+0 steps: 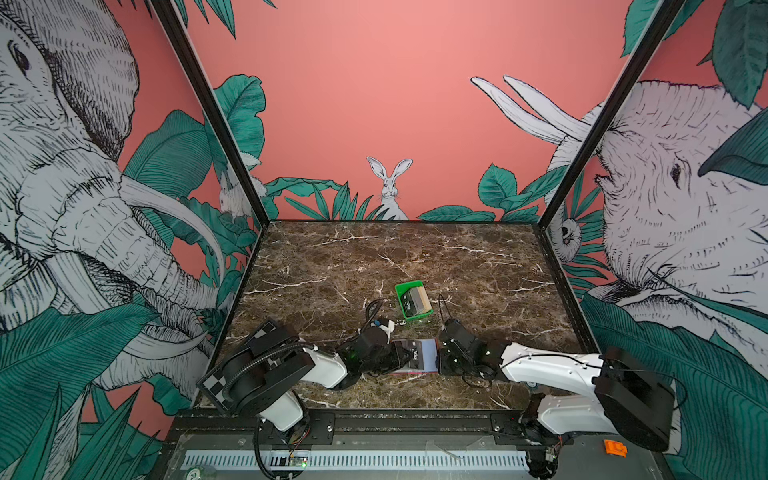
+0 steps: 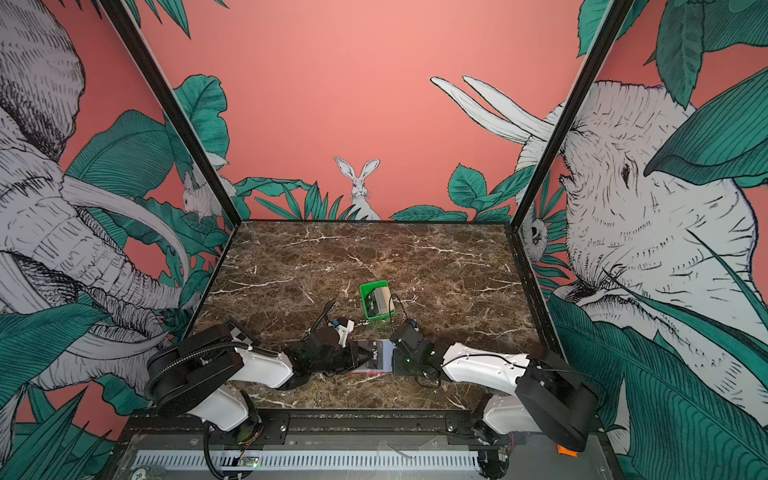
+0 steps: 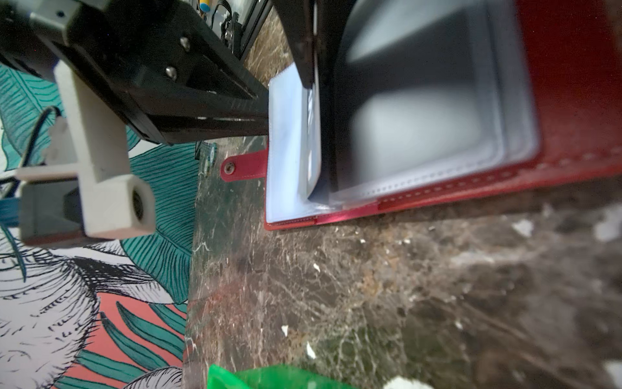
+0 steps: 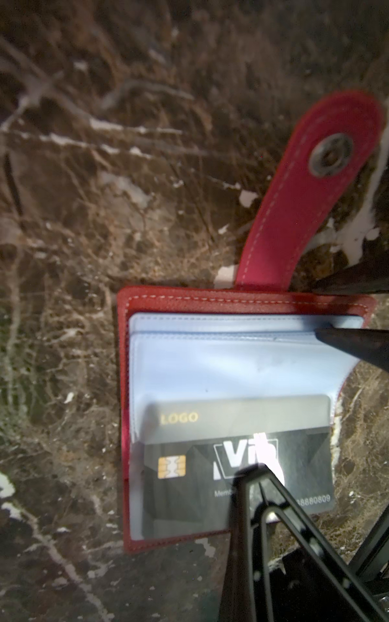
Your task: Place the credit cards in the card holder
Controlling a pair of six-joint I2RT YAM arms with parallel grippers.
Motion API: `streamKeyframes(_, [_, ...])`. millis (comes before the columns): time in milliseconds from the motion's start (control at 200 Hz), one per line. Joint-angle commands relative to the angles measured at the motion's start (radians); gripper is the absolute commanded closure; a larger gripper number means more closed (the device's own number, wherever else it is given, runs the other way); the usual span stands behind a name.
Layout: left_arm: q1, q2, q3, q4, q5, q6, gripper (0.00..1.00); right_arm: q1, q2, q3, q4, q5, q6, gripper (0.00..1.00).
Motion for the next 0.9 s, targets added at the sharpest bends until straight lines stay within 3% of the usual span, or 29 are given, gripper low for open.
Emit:
streamKeyframes(0, [-0.009, -0.025, 0.019, -0.189, -0.013, 0.017, 0.91, 0.011, 0.041, 0.0, -0.032, 0.03, 0.004, 0.81])
streamKeyframes(525, [-0.009, -0.142, 0.102, -0.547, -0.08, 0.101, 0.8, 0.021, 0.066, 0.025, -0.07, 0.046, -0.005, 0.85])
streamKeyframes(650, [-0.009, -0.14, 0.123, -0.58, -0.084, 0.12, 0.72, 0.024, 0.07, 0.027, -0.066, 0.041, -0.009, 0.85])
streamKeyframes(895, [-0.009, -0.107, 0.16, -0.643, -0.113, 0.152, 0.78, 0.027, 0.073, 0.029, -0.063, 0.041, -0.011, 0.86])
